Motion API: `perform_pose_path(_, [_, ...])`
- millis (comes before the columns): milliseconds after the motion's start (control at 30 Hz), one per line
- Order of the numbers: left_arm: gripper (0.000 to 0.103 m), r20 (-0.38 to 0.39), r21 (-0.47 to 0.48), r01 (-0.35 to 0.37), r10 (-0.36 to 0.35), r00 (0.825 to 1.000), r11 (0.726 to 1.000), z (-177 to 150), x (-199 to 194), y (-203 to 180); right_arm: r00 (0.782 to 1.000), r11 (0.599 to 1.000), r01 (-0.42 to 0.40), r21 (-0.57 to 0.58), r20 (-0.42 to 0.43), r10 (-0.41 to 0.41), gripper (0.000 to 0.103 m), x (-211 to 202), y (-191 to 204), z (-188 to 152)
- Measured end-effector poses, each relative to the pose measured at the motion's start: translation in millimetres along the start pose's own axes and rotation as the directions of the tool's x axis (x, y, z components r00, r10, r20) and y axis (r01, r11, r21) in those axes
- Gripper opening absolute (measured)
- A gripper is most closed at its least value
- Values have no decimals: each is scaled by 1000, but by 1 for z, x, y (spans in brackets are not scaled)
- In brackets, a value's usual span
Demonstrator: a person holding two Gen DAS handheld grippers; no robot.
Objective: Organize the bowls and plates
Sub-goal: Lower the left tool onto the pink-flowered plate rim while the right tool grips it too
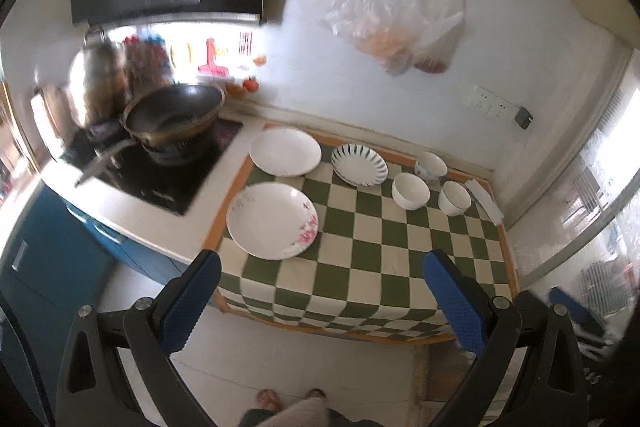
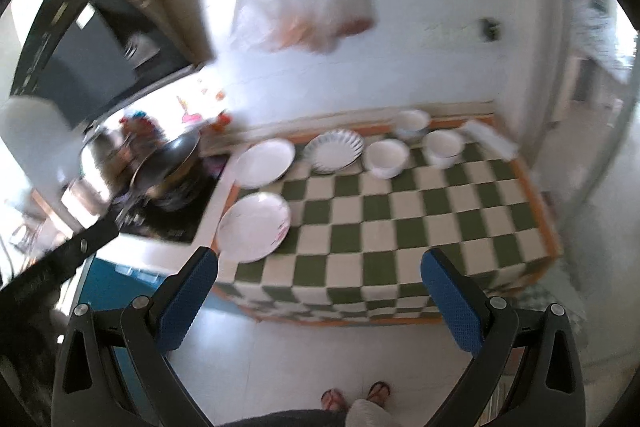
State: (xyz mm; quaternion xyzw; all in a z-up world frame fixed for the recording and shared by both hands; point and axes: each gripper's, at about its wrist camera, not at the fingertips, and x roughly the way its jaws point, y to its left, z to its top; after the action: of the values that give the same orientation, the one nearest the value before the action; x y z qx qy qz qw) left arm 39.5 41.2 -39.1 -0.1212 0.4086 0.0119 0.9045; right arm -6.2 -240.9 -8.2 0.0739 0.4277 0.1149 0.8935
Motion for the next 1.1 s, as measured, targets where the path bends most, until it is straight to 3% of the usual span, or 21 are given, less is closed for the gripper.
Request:
perform_pose_path(133, [103, -91, -80, 53, -61, 994, 995, -8, 45, 14, 994, 999, -48, -17, -100, 46, 103, 58, -8, -1])
perform_pose_path(233, [103, -190, -123, 25, -48, 981, 992, -14, 90, 30, 984, 997, -76, -10, -165, 73, 103, 107, -14, -1])
perform_pose_path(467, [103, -335, -185, -39, -25, 942, 982, -6, 203, 90, 930, 996, -82, 33, -356, 89, 103, 254, -9, 9])
perform_pose_path(667, [103, -387, -143, -82, 21, 922, 986, 25, 288, 144, 888, 996, -38, 84, -454, 72, 101, 376, 5, 23])
perform_pose_path(800, [100, -473, -89, -114, 59, 879, 990, 40, 352, 177, 832, 991, -24, 129, -548, 91, 97, 455, 18, 26])
perform_pose_path(900, [85, -555, -104, -99, 25, 831, 990, 44, 399, 201, 801, 993, -7, 120, -593, 77, 93, 500, 27, 24])
perform_pose_path(967, [77, -584, -108, -87, 7, 812, 990, 44, 418, 208, 779, 991, -6, 132, -621, 87, 86, 529, 30, 25])
perform_pose_path(1100, [51, -638, -75, -43, -15, 770, 996, 42, 441, 205, 752, 984, -12, 178, -647, 126, 66, 562, 36, 26])
